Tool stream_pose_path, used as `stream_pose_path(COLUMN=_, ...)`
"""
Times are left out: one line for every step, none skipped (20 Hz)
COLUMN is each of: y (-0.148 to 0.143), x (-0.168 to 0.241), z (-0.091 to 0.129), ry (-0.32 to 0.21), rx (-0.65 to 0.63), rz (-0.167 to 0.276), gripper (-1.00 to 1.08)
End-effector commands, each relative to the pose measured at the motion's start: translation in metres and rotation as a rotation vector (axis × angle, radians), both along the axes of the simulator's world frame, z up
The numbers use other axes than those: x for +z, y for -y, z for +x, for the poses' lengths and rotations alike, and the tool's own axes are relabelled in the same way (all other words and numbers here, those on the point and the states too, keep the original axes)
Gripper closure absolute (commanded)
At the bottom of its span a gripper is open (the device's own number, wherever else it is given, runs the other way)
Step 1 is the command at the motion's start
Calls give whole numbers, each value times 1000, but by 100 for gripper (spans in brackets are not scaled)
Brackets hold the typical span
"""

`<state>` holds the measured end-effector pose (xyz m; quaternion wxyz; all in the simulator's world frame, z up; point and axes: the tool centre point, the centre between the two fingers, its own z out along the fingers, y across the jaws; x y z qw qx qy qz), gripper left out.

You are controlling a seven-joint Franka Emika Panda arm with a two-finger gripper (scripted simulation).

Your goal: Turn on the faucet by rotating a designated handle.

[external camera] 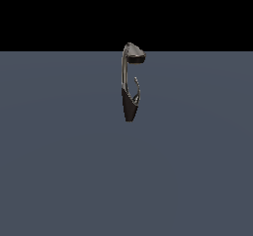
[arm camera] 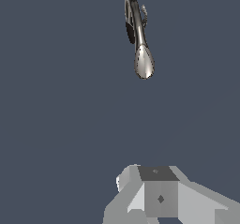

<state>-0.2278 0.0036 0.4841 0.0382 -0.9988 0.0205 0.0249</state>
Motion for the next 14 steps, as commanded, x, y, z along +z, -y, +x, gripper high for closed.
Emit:
stream_pose_path(y=-1, x=-1, z=9, ry=-10, rx=-27, rz=14, gripper=108)
stream_pose_path(y=-2, x=-1, z=13, ry=-15, rx=-40, rz=21, gripper=108)
stream_pose_path(y=-2, x=-2, z=18, ry=-20, rx=-53, rz=28, gripper=108)
stream_pose_path(y=-3, x=-3, z=23, ry=-26, rx=-68, rz=36, gripper=108)
stream_pose_path(y=-4, x=-4, z=29, ry=-32, rx=-85, rz=44, gripper=108)
stream_pose_path(y=-4, x=-5, z=35, ry=-39, rx=-102, rz=53, gripper=108)
stream_pose_path(y=-5, x=-6, z=41, ry=-46, rx=-120, rz=62, gripper=108)
stream_pose_path(y=-5, x=-7, z=48, ry=-54, rx=-140, rz=71, gripper=108)
stream_pose_path(y=-6, x=-9, z=55, ry=-63, rx=-160, rz=81, gripper=108)
stream_pose_path(y=-6, x=-11, z=62, ry=-71, rx=-182, rz=92, gripper=108)
stream_pose_path(y=-7, x=-13, z=70, ry=-80, rx=-203, rz=102, gripper=108)
stream_pose_path(y=-7, x=-15, z=77, ry=-89, rx=-224, rz=112, gripper=108)
stream_pose_path(y=-7, x=-18, z=84, ry=-98, rx=-246, rz=122, gripper=108)
stream_pose_path(y=-8, x=-20, z=92, ry=-107, rx=-267, rz=131, gripper=108)
